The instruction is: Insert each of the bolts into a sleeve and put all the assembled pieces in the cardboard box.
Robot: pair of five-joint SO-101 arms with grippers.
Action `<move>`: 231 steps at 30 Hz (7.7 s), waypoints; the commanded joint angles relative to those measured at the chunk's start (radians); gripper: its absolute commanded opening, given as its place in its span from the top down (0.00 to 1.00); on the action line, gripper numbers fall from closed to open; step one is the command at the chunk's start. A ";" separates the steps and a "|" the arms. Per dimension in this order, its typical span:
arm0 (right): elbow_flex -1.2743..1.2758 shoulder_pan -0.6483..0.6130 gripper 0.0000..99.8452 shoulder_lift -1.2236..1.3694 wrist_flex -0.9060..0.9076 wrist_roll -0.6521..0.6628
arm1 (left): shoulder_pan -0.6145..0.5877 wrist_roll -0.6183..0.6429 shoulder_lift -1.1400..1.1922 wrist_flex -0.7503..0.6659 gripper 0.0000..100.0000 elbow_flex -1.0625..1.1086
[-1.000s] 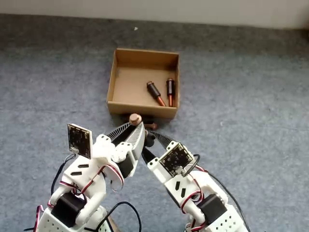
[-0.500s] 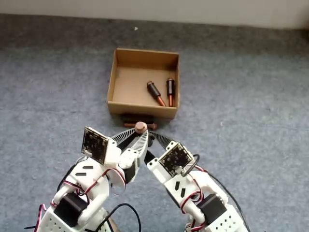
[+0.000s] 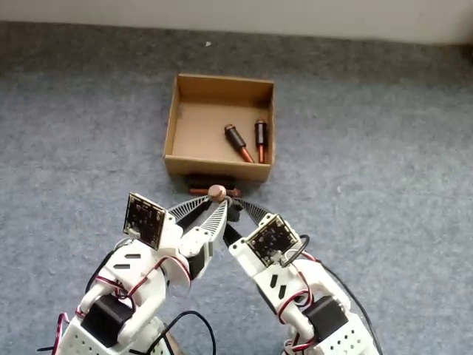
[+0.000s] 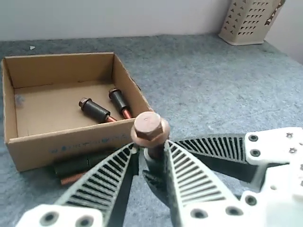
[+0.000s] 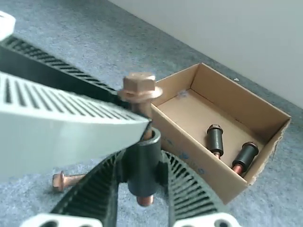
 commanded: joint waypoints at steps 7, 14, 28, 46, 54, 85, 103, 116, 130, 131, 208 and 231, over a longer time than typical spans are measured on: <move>-0.019 0.025 0.99 -0.019 -0.005 -0.011 | 0.001 0.097 0.002 0.147 0.87 -0.125; -0.019 0.079 0.99 -0.019 -0.005 -0.011 | -0.007 0.094 0.001 0.144 0.88 -0.119; -0.228 0.151 0.99 -0.012 0.246 -0.011 | -0.263 0.068 0.002 -0.051 0.99 0.039; -0.659 0.151 0.98 0.562 0.189 -0.005 | -0.495 -0.176 0.001 0.164 0.99 0.171; -1.015 0.151 0.98 1.176 0.030 0.054 | -0.498 -0.186 0.001 0.164 0.99 0.193; -1.854 0.130 0.97 2.437 0.010 0.284 | -0.498 -0.187 0.001 0.164 0.99 0.194; -1.851 0.110 0.87 2.014 0.384 0.133 | -0.503 -0.187 0.001 0.164 0.99 0.185; -1.589 0.111 0.87 1.606 0.608 0.135 | -0.688 -0.186 0.001 0.169 0.99 0.130; -1.205 0.041 0.87 1.500 0.478 0.249 | -0.713 -0.186 0.001 0.164 0.99 0.133; -1.202 0.041 0.87 1.527 0.447 0.249 | -0.711 -0.186 0.001 0.164 0.99 0.133; -1.391 0.073 0.81 1.902 0.713 0.347 | -0.711 -0.186 0.001 0.166 0.99 0.137; -1.171 0.018 0.81 1.817 0.421 0.290 | -0.714 -0.187 0.001 0.166 0.99 0.137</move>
